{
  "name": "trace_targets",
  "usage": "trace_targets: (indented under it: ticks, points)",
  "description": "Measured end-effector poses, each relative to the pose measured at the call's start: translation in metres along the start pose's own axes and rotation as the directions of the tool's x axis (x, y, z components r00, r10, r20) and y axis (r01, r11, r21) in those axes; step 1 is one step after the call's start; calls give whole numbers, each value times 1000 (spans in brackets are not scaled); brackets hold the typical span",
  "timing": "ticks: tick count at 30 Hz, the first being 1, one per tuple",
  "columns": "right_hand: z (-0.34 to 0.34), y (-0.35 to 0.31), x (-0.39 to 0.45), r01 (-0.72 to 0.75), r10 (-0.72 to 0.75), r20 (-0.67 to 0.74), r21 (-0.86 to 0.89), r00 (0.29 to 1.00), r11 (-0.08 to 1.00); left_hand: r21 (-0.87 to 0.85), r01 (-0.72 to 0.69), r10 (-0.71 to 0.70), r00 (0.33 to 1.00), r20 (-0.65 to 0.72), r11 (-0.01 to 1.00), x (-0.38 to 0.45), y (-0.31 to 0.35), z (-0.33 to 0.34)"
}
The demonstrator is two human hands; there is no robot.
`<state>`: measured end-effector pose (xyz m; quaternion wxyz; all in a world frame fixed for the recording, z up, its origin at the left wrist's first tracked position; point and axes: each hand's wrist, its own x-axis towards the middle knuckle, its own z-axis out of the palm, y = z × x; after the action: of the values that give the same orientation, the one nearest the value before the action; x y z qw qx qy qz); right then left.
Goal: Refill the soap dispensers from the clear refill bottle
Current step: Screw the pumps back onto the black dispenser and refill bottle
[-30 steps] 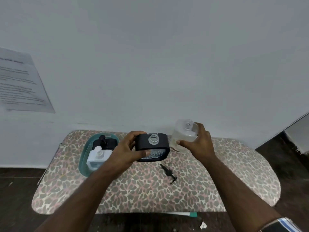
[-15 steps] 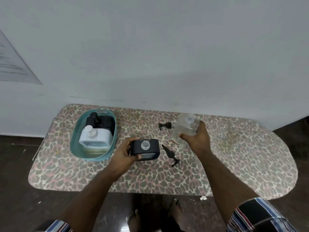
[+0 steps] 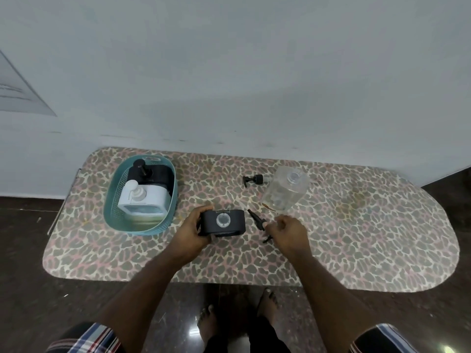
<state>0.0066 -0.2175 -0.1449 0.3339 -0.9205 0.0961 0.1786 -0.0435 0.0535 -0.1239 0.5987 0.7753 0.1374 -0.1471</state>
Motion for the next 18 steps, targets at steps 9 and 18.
trace_targets:
  ticks: [9, 18]
  points:
    - [13, -8, -7, -9, 10, -15, 65, 1000, 998, -41, 9, -7, 998, 63, 999, -1, 2, -9]
    - [19, -26, -10, 23, -23, 15, -33, 1000, 999, -2, -4, 4, 1000, 18, 1000, -8, 13, -10]
